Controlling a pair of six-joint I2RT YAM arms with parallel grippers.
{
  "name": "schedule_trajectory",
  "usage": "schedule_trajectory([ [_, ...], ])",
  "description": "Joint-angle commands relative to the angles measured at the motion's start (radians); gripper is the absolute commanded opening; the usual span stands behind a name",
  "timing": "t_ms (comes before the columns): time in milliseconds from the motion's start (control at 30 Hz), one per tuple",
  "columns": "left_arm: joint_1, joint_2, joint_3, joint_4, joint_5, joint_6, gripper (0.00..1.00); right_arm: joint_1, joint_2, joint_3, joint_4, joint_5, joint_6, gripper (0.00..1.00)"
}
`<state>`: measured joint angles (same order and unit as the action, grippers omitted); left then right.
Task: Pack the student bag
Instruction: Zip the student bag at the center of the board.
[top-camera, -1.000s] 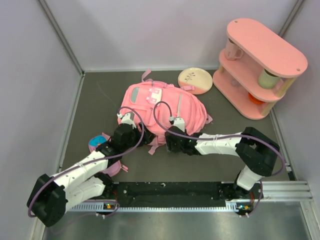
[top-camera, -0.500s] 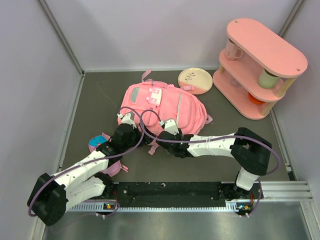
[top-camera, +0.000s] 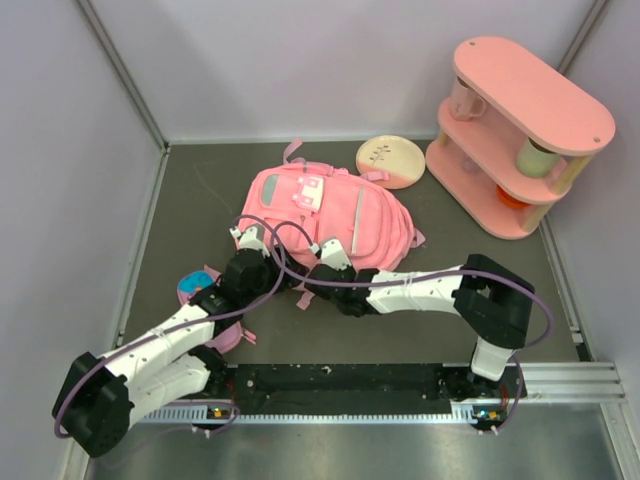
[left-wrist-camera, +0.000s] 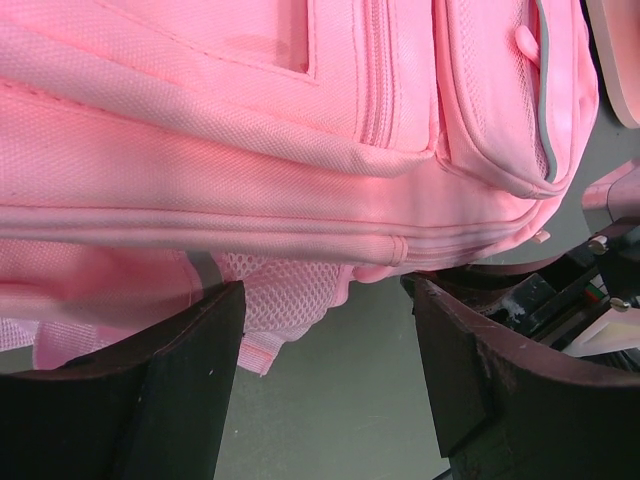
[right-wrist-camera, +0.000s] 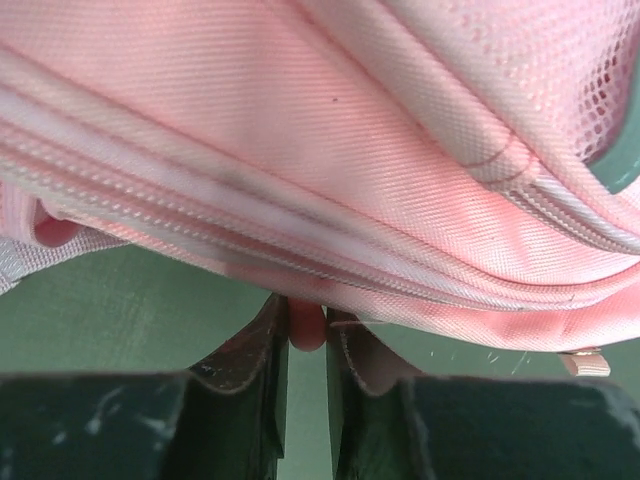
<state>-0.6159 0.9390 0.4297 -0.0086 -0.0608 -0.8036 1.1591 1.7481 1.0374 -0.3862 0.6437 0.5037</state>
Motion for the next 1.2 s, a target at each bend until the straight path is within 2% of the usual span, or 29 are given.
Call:
schedule_trajectory([
  [0,0.001,-0.032,-0.017,0.013,-0.039,-0.002,0.73,0.017,0.010,0.050,0.013,0.036,-0.014,0.10],
  [67,0.001,-0.031,-0.014,0.013,-0.039,0.000,0.73,0.017,0.010,0.050,0.018,0.033,-0.025,0.01],
  [300,0.001,-0.022,-0.014,0.018,-0.030,0.000,0.73,0.016,-0.062,-0.006,0.053,-0.035,-0.004,0.00],
  [400,0.001,-0.011,-0.023,0.041,-0.036,0.000,0.73,-0.038,-0.125,-0.101,0.130,-0.162,0.062,0.00],
  [533,0.001,0.017,-0.031,0.097,-0.051,-0.003,0.79,-0.134,-0.292,-0.262,0.269,-0.301,0.140,0.00],
  [600,0.001,0.046,-0.032,0.133,-0.068,-0.011,0.83,-0.205,-0.346,-0.360,0.378,-0.407,0.180,0.00],
  [700,0.007,0.116,-0.013,0.167,-0.088,-0.006,0.84,-0.271,-0.418,-0.436,0.467,-0.481,0.213,0.00],
  [767,0.010,0.171,0.006,0.177,-0.102,-0.014,0.82,-0.291,-0.446,-0.453,0.477,-0.498,0.219,0.00],
  [900,0.021,0.222,0.011,0.160,-0.134,-0.052,0.68,-0.375,-0.487,-0.497,0.478,-0.513,0.225,0.00],
  [1167,0.126,0.083,-0.075,0.118,-0.139,-0.046,0.70,-0.541,-0.585,-0.580,0.489,-0.608,0.188,0.00],
])
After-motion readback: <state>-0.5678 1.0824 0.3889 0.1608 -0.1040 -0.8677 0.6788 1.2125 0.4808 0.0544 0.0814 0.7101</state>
